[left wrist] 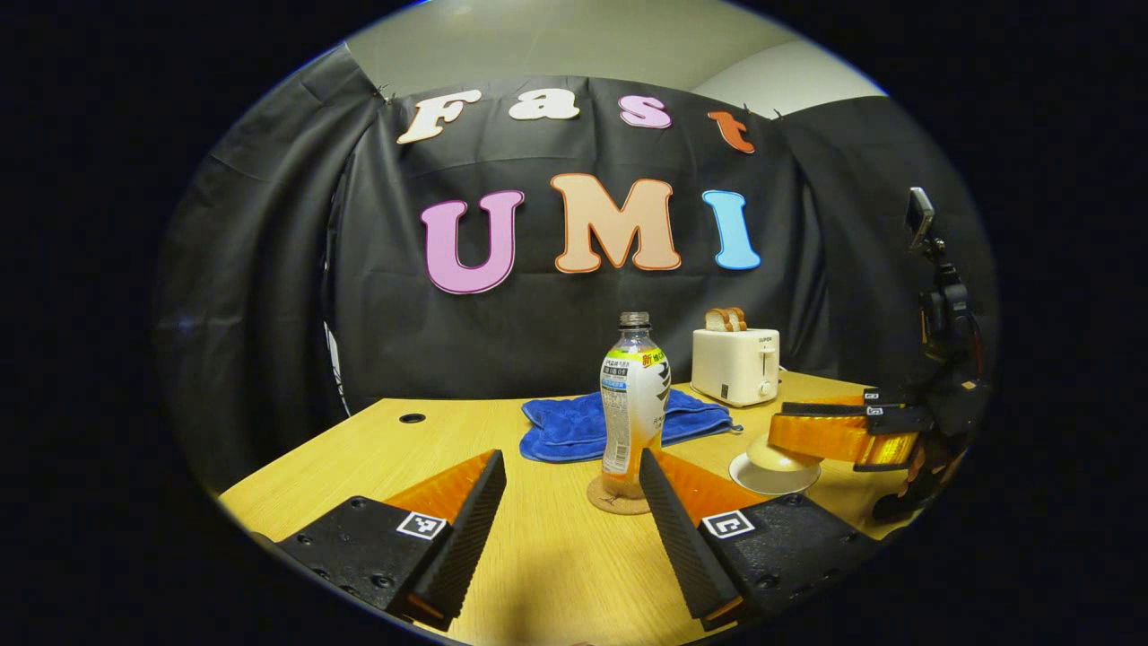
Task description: Open the teacup lid with one hand, grasp the water bottle and pour water into the teacup with the other hand; after pouring, place the water bottle on the coaster and then close the teacup lid.
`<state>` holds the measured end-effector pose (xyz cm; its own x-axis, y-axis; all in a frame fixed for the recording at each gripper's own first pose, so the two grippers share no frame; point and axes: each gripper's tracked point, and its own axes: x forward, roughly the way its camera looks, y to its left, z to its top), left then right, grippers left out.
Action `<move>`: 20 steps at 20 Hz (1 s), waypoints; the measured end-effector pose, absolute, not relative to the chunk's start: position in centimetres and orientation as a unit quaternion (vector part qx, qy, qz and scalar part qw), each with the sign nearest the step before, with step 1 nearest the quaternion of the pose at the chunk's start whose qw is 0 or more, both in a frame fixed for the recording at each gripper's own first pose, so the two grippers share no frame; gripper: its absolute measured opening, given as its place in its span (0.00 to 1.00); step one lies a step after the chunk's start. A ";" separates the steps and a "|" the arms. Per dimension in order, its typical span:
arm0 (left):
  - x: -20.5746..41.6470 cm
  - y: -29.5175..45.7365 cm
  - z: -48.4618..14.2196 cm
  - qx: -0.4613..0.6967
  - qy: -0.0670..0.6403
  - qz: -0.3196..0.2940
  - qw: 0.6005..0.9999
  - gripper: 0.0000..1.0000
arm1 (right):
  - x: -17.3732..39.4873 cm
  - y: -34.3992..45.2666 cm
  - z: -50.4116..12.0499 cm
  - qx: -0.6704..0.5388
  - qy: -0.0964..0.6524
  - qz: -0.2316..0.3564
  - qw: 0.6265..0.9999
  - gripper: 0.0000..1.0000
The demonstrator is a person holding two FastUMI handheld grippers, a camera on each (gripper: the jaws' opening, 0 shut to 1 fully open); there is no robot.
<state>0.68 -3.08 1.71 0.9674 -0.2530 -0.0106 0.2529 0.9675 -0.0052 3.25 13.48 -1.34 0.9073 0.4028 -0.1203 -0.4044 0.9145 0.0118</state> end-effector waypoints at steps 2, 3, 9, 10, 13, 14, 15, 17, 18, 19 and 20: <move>0.3 -3.1 1.8 -0.002 0.003 -0.130 0.992 0.88 | 3.5 13.4 -2.1 -0.009 0.069 0.204 0.977 0.29; 0.2 -3.2 1.9 -0.003 0.003 -0.132 0.991 0.88 | 3.5 13.4 -2.4 -0.009 0.073 0.202 0.977 0.28; 0.0 -3.9 2.1 -0.014 -0.002 -0.139 0.990 0.87 | 3.8 13.2 -3.1 -0.002 0.079 0.198 0.977 0.28; 0.0 -4.0 2.1 -0.017 -0.003 -0.140 0.990 0.88 | 3.7 13.3 -3.1 -0.002 0.078 0.198 0.977 0.28; -0.3 -4.2 1.7 -0.023 0.003 -0.143 0.990 0.88 | 3.7 13.3 -3.1 -0.004 0.077 0.197 0.977 0.30; -0.3 -4.3 1.7 -0.024 0.003 -0.143 0.989 0.88 | 3.7 13.3 -3.2 -0.004 0.078 0.197 0.977 0.30; -0.3 -4.3 1.7 -0.025 0.003 -0.143 0.989 0.88 | 3.6 13.3 -3.2 -0.003 0.080 0.196 0.977 0.31; -0.3 -4.3 1.7 -0.026 0.003 -0.144 0.989 0.88 | 3.6 13.2 -3.4 -0.001 0.085 0.197 0.977 0.33; -0.5 -4.3 1.8 -0.026 0.003 -0.143 0.989 0.88 | 3.6 13.2 -3.4 -0.001 0.086 0.197 0.977 0.34; -0.7 -4.4 1.9 -0.026 0.001 -0.144 0.989 0.88 | 3.4 13.2 -3.3 -0.002 0.085 0.195 0.977 0.34; -0.8 -4.3 2.0 -0.024 0.000 -0.143 0.990 0.88 | 3.2 13.1 -3.2 -0.002 0.082 0.194 0.977 0.37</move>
<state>-0.84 -4.35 2.00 0.9594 -0.2821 0.0071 0.2821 0.9583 -0.0465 3.21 13.15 -3.16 0.9109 0.3795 -0.1620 -0.3803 0.9245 0.0275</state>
